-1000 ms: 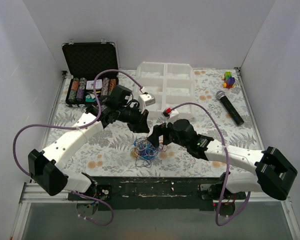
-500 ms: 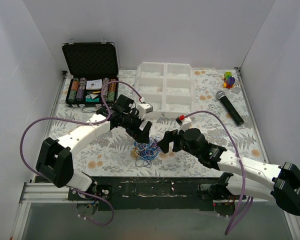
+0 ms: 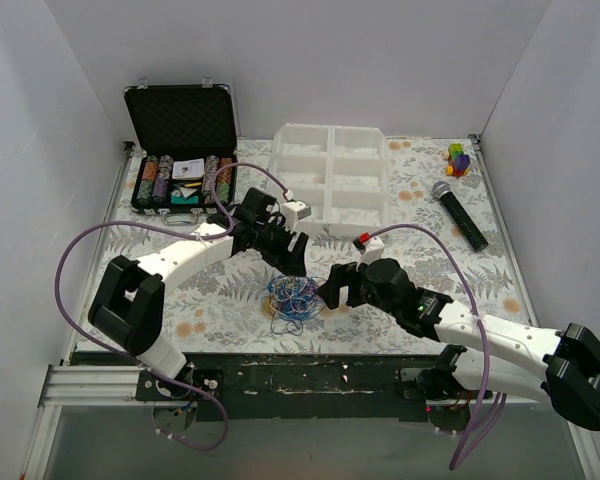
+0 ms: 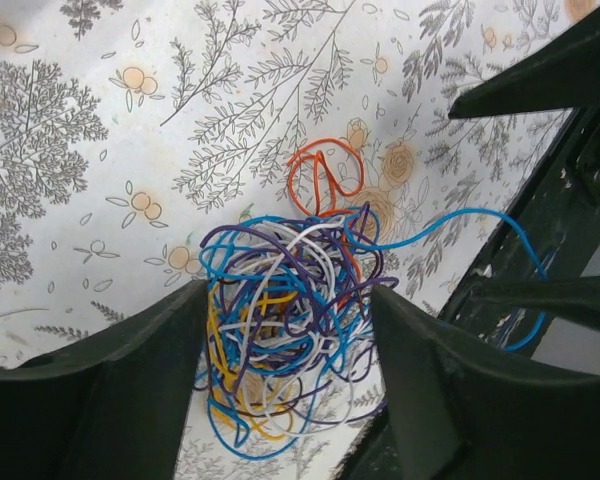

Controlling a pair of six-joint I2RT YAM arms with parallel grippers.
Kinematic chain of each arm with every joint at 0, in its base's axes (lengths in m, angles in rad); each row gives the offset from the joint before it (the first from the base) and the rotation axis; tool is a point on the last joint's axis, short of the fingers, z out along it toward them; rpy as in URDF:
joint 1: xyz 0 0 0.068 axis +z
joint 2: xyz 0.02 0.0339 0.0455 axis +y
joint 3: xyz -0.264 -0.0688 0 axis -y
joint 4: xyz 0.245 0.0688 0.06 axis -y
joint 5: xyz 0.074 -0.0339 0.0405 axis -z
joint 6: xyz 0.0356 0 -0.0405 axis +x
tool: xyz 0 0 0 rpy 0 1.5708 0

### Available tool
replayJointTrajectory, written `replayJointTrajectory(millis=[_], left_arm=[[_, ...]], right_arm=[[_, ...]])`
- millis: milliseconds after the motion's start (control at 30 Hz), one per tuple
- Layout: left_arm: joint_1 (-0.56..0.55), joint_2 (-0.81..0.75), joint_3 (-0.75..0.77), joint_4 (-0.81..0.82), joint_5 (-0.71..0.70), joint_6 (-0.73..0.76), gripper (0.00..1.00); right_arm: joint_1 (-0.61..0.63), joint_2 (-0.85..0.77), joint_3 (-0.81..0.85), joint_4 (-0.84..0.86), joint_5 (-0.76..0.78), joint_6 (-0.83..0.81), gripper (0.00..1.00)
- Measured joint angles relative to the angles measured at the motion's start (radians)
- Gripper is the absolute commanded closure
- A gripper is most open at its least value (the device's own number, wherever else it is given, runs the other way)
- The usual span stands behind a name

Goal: Untangle the cables

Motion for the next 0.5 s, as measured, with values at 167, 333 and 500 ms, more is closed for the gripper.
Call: replayJointTrajectory(millis=[167, 333, 500], left_arm=[[0.001, 0.043, 0.002, 0.019, 0.046, -0.018, 0.83], [0.002, 0.099, 0.003, -0.008, 0.064, -0.016, 1.00], [0.004, 0.077, 0.055, -0.054, 0.065, -0.016, 1.00]], right_arm=[[0.000, 0.000, -0.023, -0.001, 0.000, 0.005, 0.00], [0.000, 0.000, -0.029, -0.002, 0.000, 0.008, 0.00], [0.000, 0.002, -0.029, -0.001, 0.000, 0.008, 0.00]])
